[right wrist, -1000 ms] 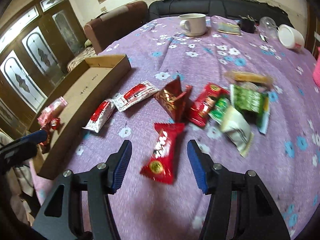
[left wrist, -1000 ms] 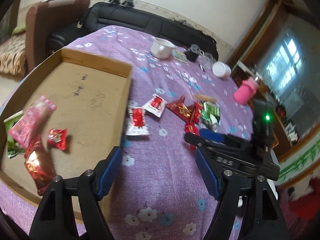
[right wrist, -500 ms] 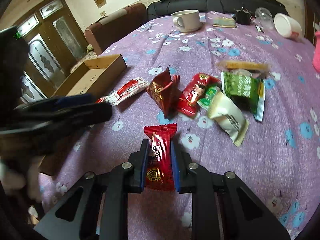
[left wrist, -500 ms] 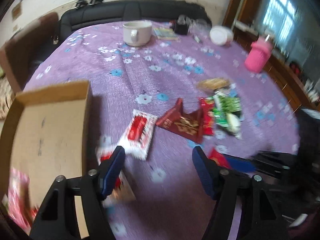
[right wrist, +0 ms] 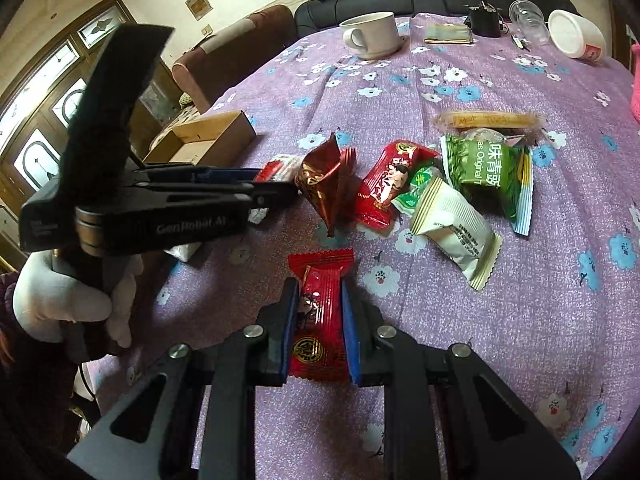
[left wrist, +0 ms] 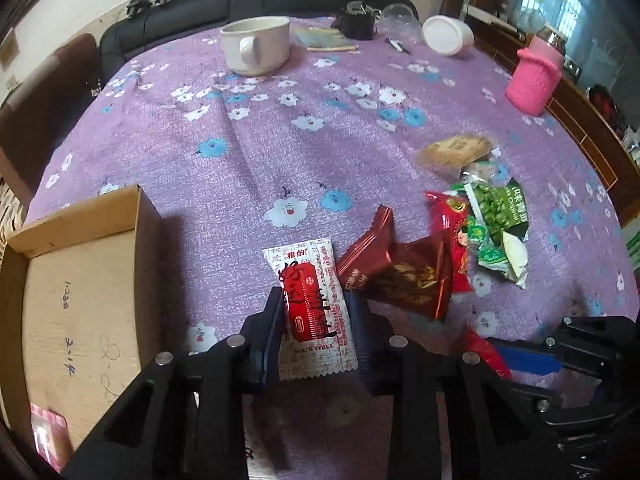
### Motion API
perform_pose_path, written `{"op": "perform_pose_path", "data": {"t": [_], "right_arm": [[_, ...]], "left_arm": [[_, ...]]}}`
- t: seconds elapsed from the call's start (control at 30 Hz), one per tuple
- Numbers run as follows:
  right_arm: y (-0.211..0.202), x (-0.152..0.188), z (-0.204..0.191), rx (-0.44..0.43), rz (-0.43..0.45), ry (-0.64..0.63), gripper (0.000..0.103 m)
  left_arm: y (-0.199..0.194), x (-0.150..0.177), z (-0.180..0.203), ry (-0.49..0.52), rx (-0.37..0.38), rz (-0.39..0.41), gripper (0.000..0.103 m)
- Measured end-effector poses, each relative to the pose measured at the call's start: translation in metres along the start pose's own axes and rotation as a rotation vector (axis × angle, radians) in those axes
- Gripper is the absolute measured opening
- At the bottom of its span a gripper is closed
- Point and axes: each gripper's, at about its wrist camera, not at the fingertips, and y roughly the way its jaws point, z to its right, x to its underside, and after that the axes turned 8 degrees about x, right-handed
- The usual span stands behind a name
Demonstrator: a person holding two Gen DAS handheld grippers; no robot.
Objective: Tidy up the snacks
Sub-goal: 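Grasp the white-red packet with the left gripper while the right gripper grasps a red candy bar, then release the white-red packet into the box with left gripper while right releases the candy bar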
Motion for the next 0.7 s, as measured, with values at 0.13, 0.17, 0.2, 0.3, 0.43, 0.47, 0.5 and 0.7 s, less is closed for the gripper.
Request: {"op": "perform_pose_path", "data": {"t": [0.13, 0.17, 0.2, 0.3, 0.43, 0.47, 0.5, 0.7], "right_arm": [[0.000, 0.000, 0.001, -0.013, 0.003, 0.008, 0.023], [-0.001, 0.000, 0.001, -0.025, 0.004, 0.013, 0.023], [-0.001, 0.000, 0.001, -0.034, 0.007, 0.017, 0.023], [-0.006, 0.000, -0.002, -0.069, 0.029, 0.011, 0.023], [-0.010, 0.000, -0.007, -0.096, 0.055, -0.005, 0.023], [-0.010, 0.001, -0.008, -0.098, 0.058, -0.007, 0.023], [-0.010, 0.001, -0.009, -0.098, 0.060, -0.009, 0.023], [-0.011, 0.001, -0.019, -0.081, 0.078, -0.028, 0.023]], "left_arm": [[-0.010, 0.007, 0.002, -0.028, 0.016, 0.042, 0.031], [-0.016, 0.010, 0.003, -0.039, 0.025, 0.060, 0.031], [-0.025, 0.015, 0.003, -0.053, 0.037, 0.085, 0.031], [-0.045, 0.024, 0.003, -0.084, 0.058, 0.136, 0.031], [-0.081, 0.048, -0.004, -0.139, 0.072, 0.206, 0.031], [-0.088, 0.054, -0.010, -0.157, 0.070, 0.221, 0.031], [-0.095, 0.062, -0.015, -0.178, 0.065, 0.235, 0.031], [-0.128, 0.116, -0.068, -0.342, -0.002, 0.281, 0.031]]}}
